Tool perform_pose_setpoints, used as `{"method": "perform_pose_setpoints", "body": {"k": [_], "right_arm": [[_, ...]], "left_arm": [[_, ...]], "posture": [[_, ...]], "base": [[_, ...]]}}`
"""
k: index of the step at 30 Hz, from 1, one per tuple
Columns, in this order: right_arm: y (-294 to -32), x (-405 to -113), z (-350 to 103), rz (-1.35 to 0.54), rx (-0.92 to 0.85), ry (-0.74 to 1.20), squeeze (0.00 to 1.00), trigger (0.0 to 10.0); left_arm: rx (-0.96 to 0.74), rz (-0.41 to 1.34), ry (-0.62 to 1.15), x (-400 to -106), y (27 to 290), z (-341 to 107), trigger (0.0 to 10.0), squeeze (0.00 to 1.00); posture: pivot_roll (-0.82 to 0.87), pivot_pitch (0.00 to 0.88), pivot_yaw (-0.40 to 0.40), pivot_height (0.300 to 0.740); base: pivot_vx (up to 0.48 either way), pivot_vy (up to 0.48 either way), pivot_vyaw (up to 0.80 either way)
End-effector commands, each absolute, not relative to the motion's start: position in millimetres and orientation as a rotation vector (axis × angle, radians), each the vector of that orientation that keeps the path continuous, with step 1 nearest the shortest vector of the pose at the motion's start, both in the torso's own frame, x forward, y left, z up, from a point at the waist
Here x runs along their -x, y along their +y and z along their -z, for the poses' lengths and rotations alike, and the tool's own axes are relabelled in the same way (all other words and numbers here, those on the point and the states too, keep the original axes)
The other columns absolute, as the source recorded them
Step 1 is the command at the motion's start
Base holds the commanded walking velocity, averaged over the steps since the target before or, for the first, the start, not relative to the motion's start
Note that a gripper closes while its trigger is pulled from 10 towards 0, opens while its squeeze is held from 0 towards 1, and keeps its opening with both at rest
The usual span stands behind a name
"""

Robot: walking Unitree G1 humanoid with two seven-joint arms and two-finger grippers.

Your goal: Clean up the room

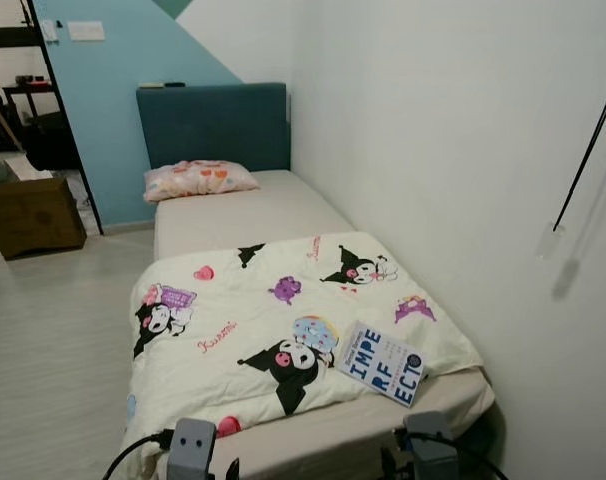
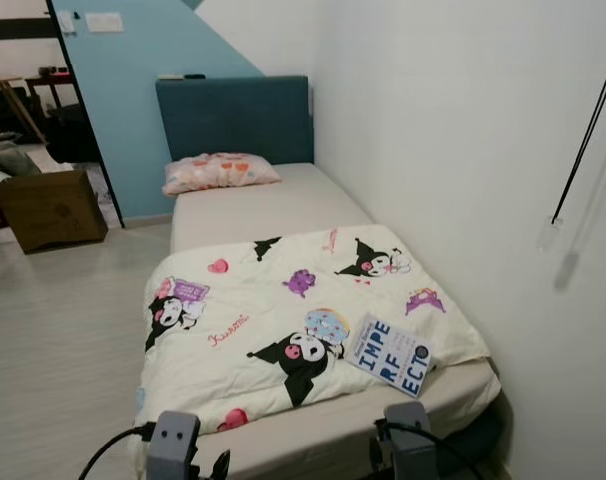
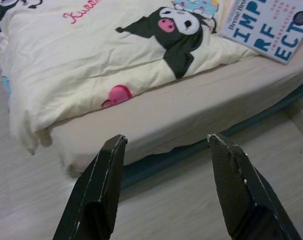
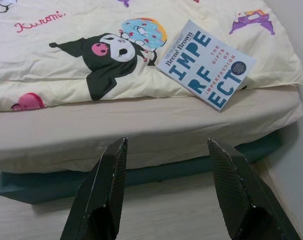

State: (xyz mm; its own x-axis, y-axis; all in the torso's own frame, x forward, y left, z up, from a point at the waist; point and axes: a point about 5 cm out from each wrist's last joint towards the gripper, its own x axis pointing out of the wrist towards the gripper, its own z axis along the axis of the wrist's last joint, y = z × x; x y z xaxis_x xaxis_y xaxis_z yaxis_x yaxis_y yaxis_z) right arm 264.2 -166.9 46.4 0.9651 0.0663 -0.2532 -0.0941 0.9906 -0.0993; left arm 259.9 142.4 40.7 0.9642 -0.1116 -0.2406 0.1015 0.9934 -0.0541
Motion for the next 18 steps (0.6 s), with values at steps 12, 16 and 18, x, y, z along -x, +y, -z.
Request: {"method": "perform_pose_setpoints", "body": {"k": [12, 16, 18], "right_arm": [[-162.7, -260.4, -42.3, -0.086, 0.088, 0.260, 0.00, 10.0], [-163.2, -259.9, -42.1, -0.081, 0.086, 0.260, 0.00, 10.0], [-163.4, -259.8, -42.1, -0.079, 0.084, 0.259, 0.00, 10.0]], "left_arm": [[0.008, 0.106, 0.217, -256.8, 146.3, -42.7, 10.0, 0.00], [-0.002, 0.107, 0.215, -255.9, 144.9, -42.6, 10.0, 0.00], [-0.001, 0.103, 0.214, -255.7, 144.2, -42.6, 10.0, 0.00]], "posture": [[-0.02, 0.135, -0.019, 0.740], [-0.02, 0.136, -0.018, 0.740], [-0.02, 0.136, -0.018, 0.740]], "base": [[0.000, 0.160, 0.00], [0.000, 0.000, 0.00], [0.000, 0.000, 0.00]]}}
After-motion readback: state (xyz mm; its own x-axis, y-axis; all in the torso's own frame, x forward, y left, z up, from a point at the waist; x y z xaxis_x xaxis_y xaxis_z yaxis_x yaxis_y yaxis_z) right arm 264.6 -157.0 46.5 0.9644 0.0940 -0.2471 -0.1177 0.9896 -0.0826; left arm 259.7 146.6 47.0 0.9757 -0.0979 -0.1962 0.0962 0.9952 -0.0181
